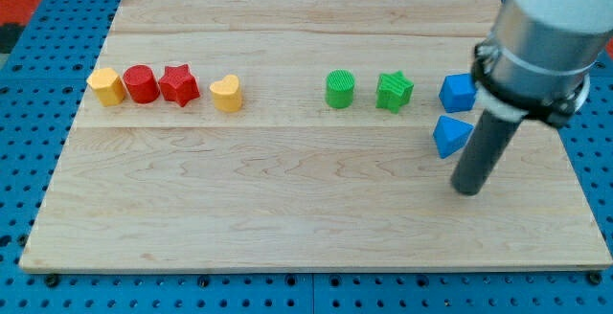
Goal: Move the blue triangle below blue cube
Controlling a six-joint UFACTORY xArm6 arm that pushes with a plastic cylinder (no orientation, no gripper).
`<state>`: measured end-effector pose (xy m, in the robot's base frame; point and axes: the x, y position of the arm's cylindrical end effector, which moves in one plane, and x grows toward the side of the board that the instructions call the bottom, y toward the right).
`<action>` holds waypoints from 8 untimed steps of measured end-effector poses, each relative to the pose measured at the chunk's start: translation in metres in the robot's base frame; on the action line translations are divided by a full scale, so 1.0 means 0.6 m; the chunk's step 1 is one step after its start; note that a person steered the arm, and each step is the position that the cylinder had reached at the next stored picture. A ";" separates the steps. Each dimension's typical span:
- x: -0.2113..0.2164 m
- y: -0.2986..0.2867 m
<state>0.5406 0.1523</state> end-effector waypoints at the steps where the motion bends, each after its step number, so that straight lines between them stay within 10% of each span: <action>1: -0.013 -0.063; 8: -0.126 -0.024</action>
